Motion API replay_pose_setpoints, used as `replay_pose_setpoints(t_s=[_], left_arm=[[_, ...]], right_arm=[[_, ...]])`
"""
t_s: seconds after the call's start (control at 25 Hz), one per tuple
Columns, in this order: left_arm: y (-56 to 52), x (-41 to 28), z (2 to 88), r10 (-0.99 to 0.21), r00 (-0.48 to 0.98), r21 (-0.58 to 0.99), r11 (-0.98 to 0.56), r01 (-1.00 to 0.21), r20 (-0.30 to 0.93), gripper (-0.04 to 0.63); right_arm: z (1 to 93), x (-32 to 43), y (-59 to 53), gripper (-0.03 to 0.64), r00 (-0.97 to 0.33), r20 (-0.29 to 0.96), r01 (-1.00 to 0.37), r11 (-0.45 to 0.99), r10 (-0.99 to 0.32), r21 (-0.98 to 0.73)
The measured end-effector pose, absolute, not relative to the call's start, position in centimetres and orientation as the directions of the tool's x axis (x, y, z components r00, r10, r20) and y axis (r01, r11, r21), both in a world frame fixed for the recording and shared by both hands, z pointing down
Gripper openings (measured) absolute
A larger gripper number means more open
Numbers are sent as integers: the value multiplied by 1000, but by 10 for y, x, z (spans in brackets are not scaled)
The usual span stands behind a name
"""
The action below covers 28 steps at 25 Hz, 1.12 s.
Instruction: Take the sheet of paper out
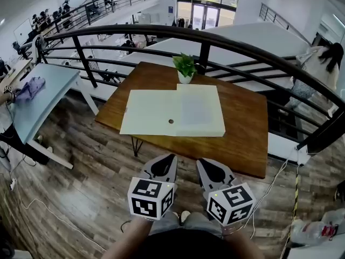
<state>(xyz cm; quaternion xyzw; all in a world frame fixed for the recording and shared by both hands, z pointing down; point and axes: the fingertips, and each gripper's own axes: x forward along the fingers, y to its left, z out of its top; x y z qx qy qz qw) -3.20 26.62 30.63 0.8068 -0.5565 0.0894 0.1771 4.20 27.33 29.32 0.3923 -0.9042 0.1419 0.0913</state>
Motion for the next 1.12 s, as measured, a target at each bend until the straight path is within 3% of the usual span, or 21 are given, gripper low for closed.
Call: replay_pose_setpoints(t_s=[0.2,0.68,1.12], left_arm=[[261,-42,314,-858,378,202,-325,-924,348,20],[231,-62,328,-848,396,267,-315,-911,351,20],[117,-56,338,-847,361,262,-273,-926,391,20]], right_arm=[[292,35,268,26,-680,234,-733,644,-695,-219],[322,17,245,26,-683,296,-730,647,-668,-223],[319,19,123,26,-725,284,-686,691,-627,-226]])
